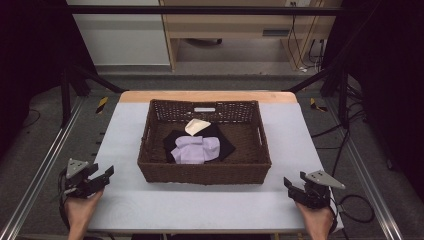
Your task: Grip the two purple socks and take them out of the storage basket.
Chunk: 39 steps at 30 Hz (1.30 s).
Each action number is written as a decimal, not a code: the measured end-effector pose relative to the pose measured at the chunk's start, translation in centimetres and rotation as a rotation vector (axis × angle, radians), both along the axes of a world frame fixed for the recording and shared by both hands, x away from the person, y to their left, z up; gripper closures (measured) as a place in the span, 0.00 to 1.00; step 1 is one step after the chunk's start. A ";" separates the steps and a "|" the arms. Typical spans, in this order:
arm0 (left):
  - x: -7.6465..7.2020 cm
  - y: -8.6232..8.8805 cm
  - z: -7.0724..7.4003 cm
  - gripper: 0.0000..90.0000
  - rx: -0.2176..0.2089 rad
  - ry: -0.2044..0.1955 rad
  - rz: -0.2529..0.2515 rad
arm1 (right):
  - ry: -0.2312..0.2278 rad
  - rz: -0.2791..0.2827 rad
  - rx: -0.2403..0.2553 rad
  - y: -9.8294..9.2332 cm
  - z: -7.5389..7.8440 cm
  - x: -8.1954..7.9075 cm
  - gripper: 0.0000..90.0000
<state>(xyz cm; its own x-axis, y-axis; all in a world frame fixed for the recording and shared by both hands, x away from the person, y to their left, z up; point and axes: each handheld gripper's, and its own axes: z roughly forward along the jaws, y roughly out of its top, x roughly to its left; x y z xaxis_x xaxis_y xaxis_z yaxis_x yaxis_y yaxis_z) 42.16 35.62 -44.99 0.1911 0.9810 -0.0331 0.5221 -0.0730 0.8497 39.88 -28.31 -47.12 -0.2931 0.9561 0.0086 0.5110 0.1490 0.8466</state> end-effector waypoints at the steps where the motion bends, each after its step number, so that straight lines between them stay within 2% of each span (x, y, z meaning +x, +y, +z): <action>1: -0.1 -0.2 0.2 0.43 -0.003 -0.005 -0.002 | 0.000 0.002 0.004 0.0 0.0 0.0 0.39; 6: -0.5 -0.6 0.9 0.43 -0.029 -0.036 -0.020 | 0.018 0.014 0.006 0.1 -0.2 0.1 0.40; 11: -0.6 -1.0 1.6 0.42 -0.052 -0.064 -0.033 | 0.018 0.015 0.010 0.3 -0.2 0.3 0.40; 13: -0.7 -1.3 2.2 0.42 -0.050 -0.074 -0.042 | 0.016 0.016 0.014 0.2 -0.1 0.4 0.40; 14: -0.8 -1.6 2.8 0.42 -0.064 -0.094 -0.048 | 0.019 0.013 0.019 0.2 -0.2 0.5 0.40; 18: -1.0 -2.2 3.6 0.42 -0.084 -0.098 -0.066 | 0.022 0.012 0.026 0.2 -0.1 0.4 0.40; 29: -0.9 -3.9 4.9 0.41 -0.074 -0.119 -0.106 | 0.009 0.010 0.019 0.4 -0.2 0.6 0.38; 34: -0.7 -4.7 6.2 0.40 -0.079 -0.149 -0.125 | 0.012 0.005 0.023 0.4 -0.3 0.5 0.36; 39: 0.3 -5.8 7.7 0.39 -0.090 -0.168 -0.144 | 0.004 -0.007 0.029 0.1 -0.3 0.4 0.35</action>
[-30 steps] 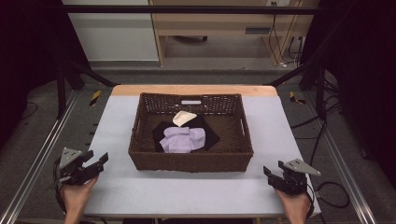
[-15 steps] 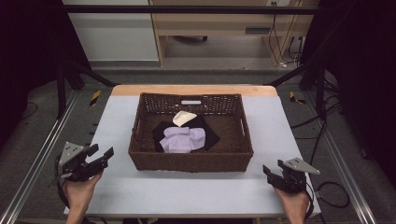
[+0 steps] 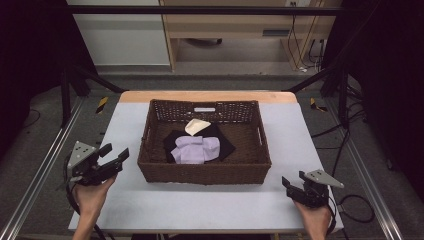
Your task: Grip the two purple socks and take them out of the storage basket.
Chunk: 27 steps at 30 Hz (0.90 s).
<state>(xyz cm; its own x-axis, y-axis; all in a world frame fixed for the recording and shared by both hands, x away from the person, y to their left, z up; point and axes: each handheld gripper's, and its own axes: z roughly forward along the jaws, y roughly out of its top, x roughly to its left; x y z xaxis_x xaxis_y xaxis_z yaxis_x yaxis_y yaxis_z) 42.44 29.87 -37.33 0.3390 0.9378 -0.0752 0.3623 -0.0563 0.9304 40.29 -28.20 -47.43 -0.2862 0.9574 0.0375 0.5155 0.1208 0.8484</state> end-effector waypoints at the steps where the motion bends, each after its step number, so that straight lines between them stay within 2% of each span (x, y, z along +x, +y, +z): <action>1: 0.2 -0.2 0.2 0.39 -0.004 -0.002 -0.006 | -0.002 -0.001 -0.002 -0.1 0.0 0.0 0.35; 6: 0.8 -1.3 1.0 0.39 -0.001 -0.015 -0.018 | -0.003 -0.004 -0.003 -0.2 0.0 0.1 0.34; 11: 1.9 -3.1 2.2 0.39 0.010 -0.032 -0.039 | -0.015 -0.011 0.000 -0.2 -0.1 0.3 0.31; 14: 2.8 -4.2 2.6 0.39 0.021 -0.026 -0.054 | -0.021 -0.025 0.005 -0.1 -0.3 0.5 0.30; 15: 3.4 -5.1 2.7 0.39 0.027 -0.022 -0.065 | -0.019 -0.029 0.014 -0.1 -0.3 0.6 0.30; 16: 3.4 -5.1 2.7 0.39 0.027 -0.022 -0.065 | -0.019 -0.029 0.014 -0.1 -0.3 0.6 0.30; 18: 4.2 -6.4 2.7 0.39 0.029 -0.011 -0.091 | -0.009 -0.030 0.023 -0.1 -0.5 0.8 0.30; 19: 4.2 -6.4 2.7 0.39 0.029 -0.011 -0.091 | -0.010 -0.030 0.017 -0.1 -0.6 0.8 0.30; 20: 4.6 -7.2 2.6 0.39 0.042 -0.004 -0.105 | -0.008 -0.030 0.015 -0.1 -0.6 0.7 0.30; 24: 5.6 -8.3 2.9 0.39 0.036 0.005 -0.116 | -0.010 -0.035 0.024 -0.1 -0.5 0.7 0.30; 27: 6.2 -9.1 3.2 0.39 0.054 0.006 -0.120 | -0.010 -0.039 0.022 -0.1 -0.6 0.7 0.29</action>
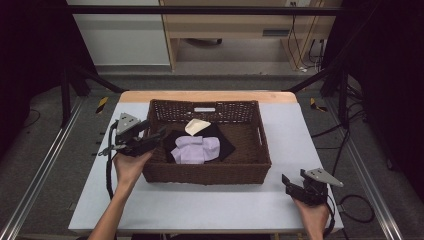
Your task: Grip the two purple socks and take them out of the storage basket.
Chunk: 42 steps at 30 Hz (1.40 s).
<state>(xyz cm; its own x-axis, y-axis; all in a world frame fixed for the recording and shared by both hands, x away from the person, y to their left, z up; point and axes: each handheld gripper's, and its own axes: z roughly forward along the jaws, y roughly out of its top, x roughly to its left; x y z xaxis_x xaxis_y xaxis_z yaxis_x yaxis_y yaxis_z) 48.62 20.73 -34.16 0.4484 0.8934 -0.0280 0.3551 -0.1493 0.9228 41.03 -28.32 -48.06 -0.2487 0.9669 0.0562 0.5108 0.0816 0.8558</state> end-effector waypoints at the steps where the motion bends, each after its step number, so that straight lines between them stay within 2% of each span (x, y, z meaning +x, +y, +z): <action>1: 0.2 -0.4 0.0 0.39 0.005 0.002 -0.002 | 0.001 0.001 -0.001 0.0 0.0 0.0 0.29; 6: 1.3 -1.9 0.1 0.39 0.041 0.006 -0.011 | -0.002 -0.001 -0.004 0.0 -0.1 0.1 0.30; 10: 2.4 -3.0 0.0 0.39 0.049 0.019 -0.029 | -0.002 -0.002 0.002 0.0 0.0 0.0 0.30; 12: 3.6 -3.7 -0.2 0.40 0.078 0.029 -0.036 | -0.002 -0.003 -0.001 0.0 -0.1 0.1 0.29; 13: 3.6 -3.7 -0.2 0.40 0.078 0.029 -0.036 | -0.002 -0.003 -0.003 0.0 -0.1 0.1 0.29; 18: 6.0 -4.8 -1.1 0.40 0.110 0.065 -0.036 | 0.000 0.000 -0.003 0.0 -0.1 0.1 0.30; 20: 6.3 -4.9 -1.2 0.41 0.116 0.071 -0.038 | -0.001 0.004 -0.004 0.0 -0.1 0.1 0.30; 23: 7.2 -5.3 -1.9 0.43 0.106 0.103 -0.044 | -0.002 0.004 -0.002 0.0 -0.1 0.1 0.30; 24: 7.8 -5.6 -2.4 0.44 0.123 0.120 -0.046 | 0.002 0.004 0.001 0.0 -0.1 0.1 0.30; 26: 8.1 -5.6 -2.7 0.44 0.129 0.125 -0.041 | 0.005 0.004 0.005 0.0 -0.1 0.1 0.30; 30: 9.1 -5.6 -3.4 0.46 0.170 0.132 -0.015 | 0.004 0.003 0.002 0.0 -0.1 0.1 0.30; 33: 9.4 -5.6 -3.7 0.47 0.193 0.139 -0.018 | 0.008 0.003 0.002 0.0 -0.1 0.1 0.30; 34: 9.7 -5.8 -4.2 0.47 0.216 0.169 -0.031 | 0.008 0.004 0.002 0.0 -0.1 0.1 0.31; 35: 9.7 -5.8 -4.2 0.47 0.216 0.169 -0.031 | 0.008 0.004 0.002 0.0 -0.1 0.1 0.31; 37: 9.8 -6.0 -4.7 0.47 0.255 0.194 -0.042 | 0.007 0.004 -0.004 0.0 -0.1 0.1 0.31; 38: 10.0 -6.2 -5.2 0.48 0.299 0.220 -0.048 | 0.007 0.002 -0.001 0.0 -0.1 0.0 0.31; 39: 10.0 -6.2 -5.2 0.50 0.299 0.220 -0.048 | 0.007 0.002 -0.001 0.0 -0.1 0.0 0.31; 42: 10.2 -6.1 -5.6 0.54 0.301 0.261 -0.052 | 0.012 0.005 -0.007 0.1 -0.2 0.0 0.31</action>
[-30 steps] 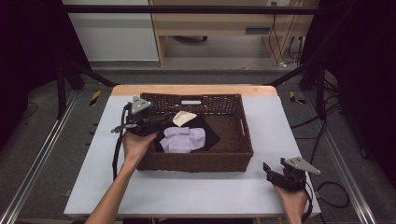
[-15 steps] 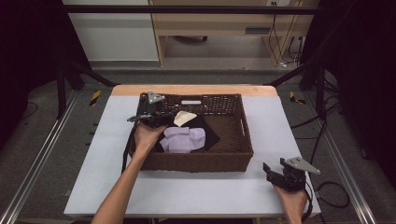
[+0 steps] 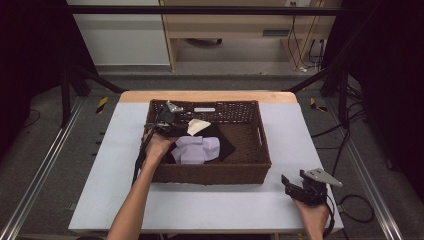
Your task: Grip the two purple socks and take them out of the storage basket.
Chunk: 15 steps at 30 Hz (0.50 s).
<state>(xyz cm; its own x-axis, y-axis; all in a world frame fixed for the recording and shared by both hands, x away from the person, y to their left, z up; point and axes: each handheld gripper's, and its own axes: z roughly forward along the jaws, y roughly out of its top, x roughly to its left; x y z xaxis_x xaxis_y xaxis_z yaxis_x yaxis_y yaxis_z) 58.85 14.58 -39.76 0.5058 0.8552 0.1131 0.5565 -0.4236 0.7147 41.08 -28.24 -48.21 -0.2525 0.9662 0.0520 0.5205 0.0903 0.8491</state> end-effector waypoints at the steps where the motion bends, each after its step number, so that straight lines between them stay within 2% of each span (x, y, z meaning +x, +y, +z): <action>1: 0.0 0.0 0.0 0.55 0.000 0.000 0.000 | 0.000 0.000 0.000 0.0 0.0 0.0 0.31; 6: 0.5 0.1 -0.6 0.55 0.003 0.078 0.030 | 0.012 -0.009 -0.015 0.0 -0.1 0.1 0.31; 7: 0.5 0.1 -0.6 0.55 0.003 0.078 0.030 | 0.012 -0.009 -0.015 0.0 -0.1 0.1 0.31; 10: 0.6 -0.1 -1.1 0.53 0.025 0.111 0.007 | 0.017 -0.011 -0.010 -0.1 -0.2 0.1 0.31; 14: 0.8 -0.5 -1.9 0.54 0.072 0.193 -0.014 | 0.020 -0.009 -0.007 -0.1 -0.2 0.1 0.31; 15: 0.8 -0.5 -1.9 0.54 0.072 0.193 -0.014 | 0.020 -0.009 -0.007 -0.1 -0.2 0.1 0.31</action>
